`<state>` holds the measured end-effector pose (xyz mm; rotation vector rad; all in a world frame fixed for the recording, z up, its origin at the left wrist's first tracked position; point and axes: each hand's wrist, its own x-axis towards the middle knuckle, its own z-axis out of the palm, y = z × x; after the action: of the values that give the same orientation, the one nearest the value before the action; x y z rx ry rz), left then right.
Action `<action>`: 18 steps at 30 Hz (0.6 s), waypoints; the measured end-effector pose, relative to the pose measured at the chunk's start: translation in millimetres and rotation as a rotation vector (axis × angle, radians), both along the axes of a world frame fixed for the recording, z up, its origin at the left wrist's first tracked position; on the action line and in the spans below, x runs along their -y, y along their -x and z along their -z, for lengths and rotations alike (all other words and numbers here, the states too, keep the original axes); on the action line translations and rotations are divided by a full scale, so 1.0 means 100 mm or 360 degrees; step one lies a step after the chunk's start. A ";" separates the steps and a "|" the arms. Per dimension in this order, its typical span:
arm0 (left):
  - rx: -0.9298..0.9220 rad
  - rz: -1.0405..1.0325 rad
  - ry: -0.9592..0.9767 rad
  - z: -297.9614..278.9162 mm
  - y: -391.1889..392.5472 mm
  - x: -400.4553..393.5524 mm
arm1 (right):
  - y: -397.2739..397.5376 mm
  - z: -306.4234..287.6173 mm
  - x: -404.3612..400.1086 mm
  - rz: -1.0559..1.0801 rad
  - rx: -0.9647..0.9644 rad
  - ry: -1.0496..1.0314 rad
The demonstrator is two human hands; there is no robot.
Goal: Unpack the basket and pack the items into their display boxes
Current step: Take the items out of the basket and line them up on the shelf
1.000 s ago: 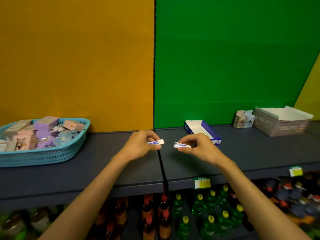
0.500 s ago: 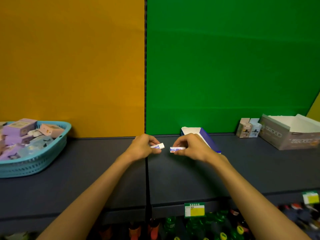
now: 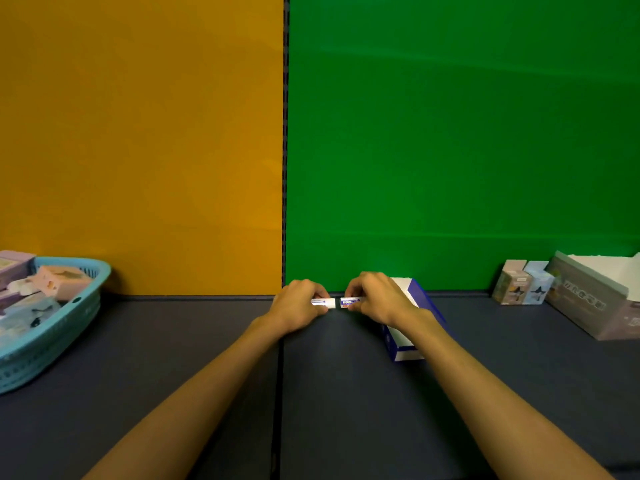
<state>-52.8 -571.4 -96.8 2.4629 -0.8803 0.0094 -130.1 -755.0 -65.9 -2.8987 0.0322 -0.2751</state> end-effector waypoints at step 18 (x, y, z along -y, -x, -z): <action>0.0028 -0.0097 -0.0036 0.13 -0.23 0.19 | -0.40 0.15 0.19 -0.0135 0.0004 0.0345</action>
<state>-29.6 -590.0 -109.8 2.5132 -0.8168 0.0431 -89.9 -773.5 -81.1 -3.1041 -0.1290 -0.2832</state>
